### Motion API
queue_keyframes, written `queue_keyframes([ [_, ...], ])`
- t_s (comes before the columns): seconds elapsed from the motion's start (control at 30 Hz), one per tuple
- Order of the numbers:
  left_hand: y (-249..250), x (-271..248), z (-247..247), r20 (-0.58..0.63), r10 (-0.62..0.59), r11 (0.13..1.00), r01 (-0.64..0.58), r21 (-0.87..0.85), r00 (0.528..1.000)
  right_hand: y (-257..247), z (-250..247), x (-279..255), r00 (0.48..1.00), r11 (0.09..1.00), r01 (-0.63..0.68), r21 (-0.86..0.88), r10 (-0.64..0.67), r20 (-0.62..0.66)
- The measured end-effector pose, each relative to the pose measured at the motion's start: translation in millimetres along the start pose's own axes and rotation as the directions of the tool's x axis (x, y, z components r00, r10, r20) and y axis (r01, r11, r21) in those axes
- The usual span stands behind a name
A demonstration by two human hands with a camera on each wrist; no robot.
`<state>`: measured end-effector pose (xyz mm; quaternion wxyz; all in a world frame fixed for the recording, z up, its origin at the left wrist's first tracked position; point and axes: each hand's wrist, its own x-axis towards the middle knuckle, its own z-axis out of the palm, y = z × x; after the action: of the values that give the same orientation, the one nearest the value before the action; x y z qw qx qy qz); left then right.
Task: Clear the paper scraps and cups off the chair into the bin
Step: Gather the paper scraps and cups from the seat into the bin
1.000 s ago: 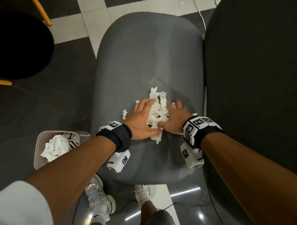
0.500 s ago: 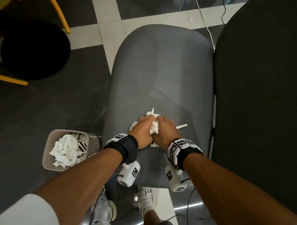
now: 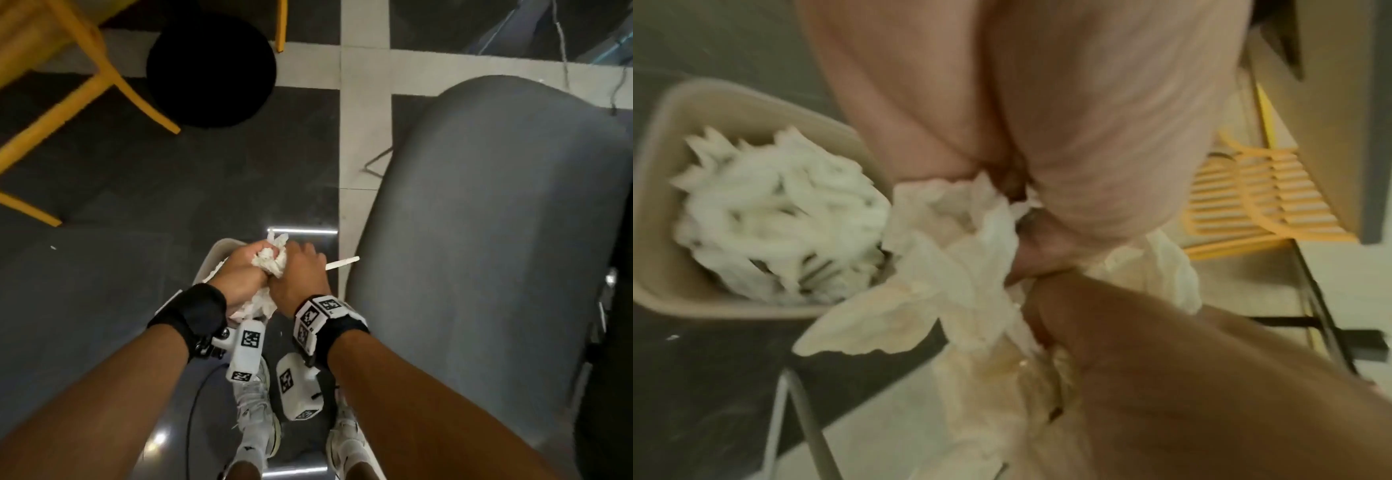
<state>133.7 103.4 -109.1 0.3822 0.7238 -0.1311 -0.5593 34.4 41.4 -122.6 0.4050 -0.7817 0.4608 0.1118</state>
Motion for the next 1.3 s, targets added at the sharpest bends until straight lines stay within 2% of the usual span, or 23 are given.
queue_keyframes([
  [0.1,-58,15,-53,-0.097,-0.104,0.993,0.098,-0.064,0.990,-27,78,29,0.993,0.998,0.021,-0.060,-0.014,0.113],
  [0.23,-137,42,-96,-0.221,-0.215,0.974,0.193,-0.120,0.951,-30,163,62,0.965,0.997,-0.055,-0.062,0.069,0.253],
  [0.37,-182,73,-107,-0.244,-0.298,0.927,0.219,-0.305,0.923,-17,221,90,0.967,0.998,-0.058,-0.012,0.059,0.246],
  [0.47,-189,91,-98,-0.275,-0.270,0.930,0.177,-0.322,0.923,4,245,109,0.975,0.994,-0.087,-0.073,0.100,0.198],
  [0.6,-200,115,-85,-0.272,-0.206,0.977,0.182,-0.114,0.940,18,246,132,0.959,0.983,-0.083,-0.161,0.123,0.257],
  [0.7,-210,130,-77,-0.313,-0.116,0.987,0.146,0.075,0.943,22,254,151,0.965,0.978,-0.087,-0.191,0.130,0.228],
  [0.77,-213,137,-73,-0.349,-0.072,0.940,0.180,0.288,0.934,33,255,159,0.966,0.945,-0.062,-0.322,0.139,0.219],
  [0.8,-215,141,-73,-0.343,-0.035,0.890,0.185,0.418,0.939,34,250,160,0.964,0.921,-0.028,-0.389,0.128,0.234],
  [0.87,-213,143,-74,-0.309,0.005,0.840,0.164,0.518,0.951,36,238,156,0.950,0.851,0.054,-0.523,0.118,0.289],
  [0.93,-212,141,-77,-0.256,0.027,0.735,0.154,0.661,0.966,35,228,154,0.934,0.807,0.041,-0.589,0.179,0.310],
  [1.0,-211,137,-81,-0.213,0.038,0.645,0.139,0.752,0.976,43,226,157,0.919,0.818,0.040,-0.574,0.195,0.342],
  [1.1,-200,125,-87,-0.144,-0.009,0.648,0.115,0.753,0.990,43,209,155,0.878,0.861,0.211,-0.464,0.041,0.476],
  [1.17,-191,115,-88,-0.107,-0.020,0.651,0.094,0.753,0.994,23,174,137,0.863,0.880,0.244,-0.408,-0.005,0.506],
  [1.2,-186,107,-88,-0.099,-0.021,0.652,0.089,0.753,0.995,18,158,132,0.871,0.911,0.172,-0.374,0.037,0.489],
  [1.23,-181,100,-89,-0.101,-0.018,0.653,0.088,0.752,0.995,16,143,126,0.891,0.949,0.045,-0.312,0.103,0.443],
  [1.3,-171,81,-89,-0.123,-0.019,0.643,0.106,0.758,0.992,20,126,117,0.932,0.969,-0.062,-0.240,0.143,0.334],
])
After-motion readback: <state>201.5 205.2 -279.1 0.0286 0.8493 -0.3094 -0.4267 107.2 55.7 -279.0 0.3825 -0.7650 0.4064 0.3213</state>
